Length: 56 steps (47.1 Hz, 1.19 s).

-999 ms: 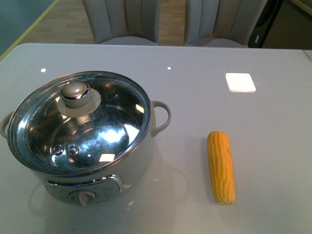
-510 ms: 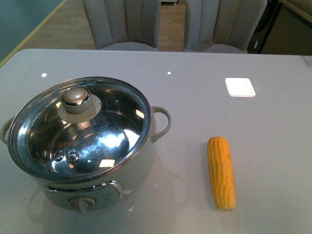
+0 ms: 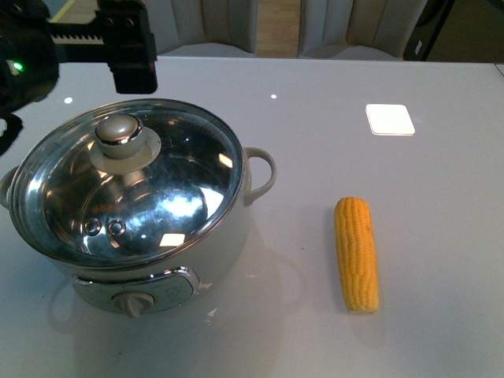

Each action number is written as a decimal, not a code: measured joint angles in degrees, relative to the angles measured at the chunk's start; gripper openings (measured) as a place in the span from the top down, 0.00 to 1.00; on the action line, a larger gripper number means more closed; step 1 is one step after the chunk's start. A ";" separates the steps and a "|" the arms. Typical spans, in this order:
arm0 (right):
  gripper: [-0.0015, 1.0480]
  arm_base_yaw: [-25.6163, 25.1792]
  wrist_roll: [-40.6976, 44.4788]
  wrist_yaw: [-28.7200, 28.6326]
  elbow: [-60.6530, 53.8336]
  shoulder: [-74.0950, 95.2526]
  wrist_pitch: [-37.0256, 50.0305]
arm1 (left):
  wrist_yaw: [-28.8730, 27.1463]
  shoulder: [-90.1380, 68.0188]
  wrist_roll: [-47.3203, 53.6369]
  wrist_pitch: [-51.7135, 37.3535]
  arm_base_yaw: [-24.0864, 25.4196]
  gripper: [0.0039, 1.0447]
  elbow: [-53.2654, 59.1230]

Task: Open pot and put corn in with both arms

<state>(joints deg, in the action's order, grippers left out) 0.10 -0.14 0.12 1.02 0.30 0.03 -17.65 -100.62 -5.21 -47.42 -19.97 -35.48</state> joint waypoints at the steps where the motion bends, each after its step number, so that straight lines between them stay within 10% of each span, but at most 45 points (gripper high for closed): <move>1: 0.08 0.00 0.00 0.00 0.00 0.00 0.00 | -0.04 -1.20 0.15 -0.57 -0.13 0.06 -0.39; 28: 0.08 0.00 0.00 0.00 0.00 0.00 0.00 | -1.95 -20.63 -1.33 -12.04 -4.85 0.06 -3.43; 47: 0.08 0.00 0.00 0.00 0.00 0.00 0.00 | -5.11 -21.31 -4.52 -10.82 -5.29 0.61 -5.40; 56: 0.08 0.00 0.00 0.00 0.00 0.00 0.00 | -5.27 -20.37 -4.50 -9.60 -5.16 0.62 -5.40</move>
<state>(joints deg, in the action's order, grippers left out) 0.10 -0.14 0.12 1.02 0.30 0.03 -22.92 -120.99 -9.72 -57.01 -25.12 -40.88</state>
